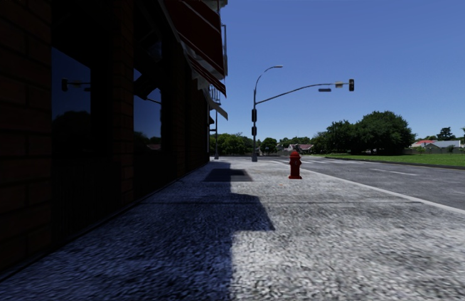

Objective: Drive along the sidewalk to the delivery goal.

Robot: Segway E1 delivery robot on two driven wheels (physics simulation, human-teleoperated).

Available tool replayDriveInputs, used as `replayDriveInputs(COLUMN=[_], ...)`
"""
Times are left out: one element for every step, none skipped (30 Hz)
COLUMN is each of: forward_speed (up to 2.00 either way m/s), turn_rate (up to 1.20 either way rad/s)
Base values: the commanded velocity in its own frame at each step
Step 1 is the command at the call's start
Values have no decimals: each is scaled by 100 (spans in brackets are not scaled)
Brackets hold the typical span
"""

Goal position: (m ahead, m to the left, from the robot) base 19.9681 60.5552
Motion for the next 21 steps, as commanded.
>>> replayDriveInputs(forward_speed=[200,200,200,200,200,200,200,200,200,200,200,200,200,200,200,200,200,200,200,200,200], turn_rate=[0,0,0,0,0,0,0,0,0,0,0,0,0,0,0,0,0,0,0,0,0])
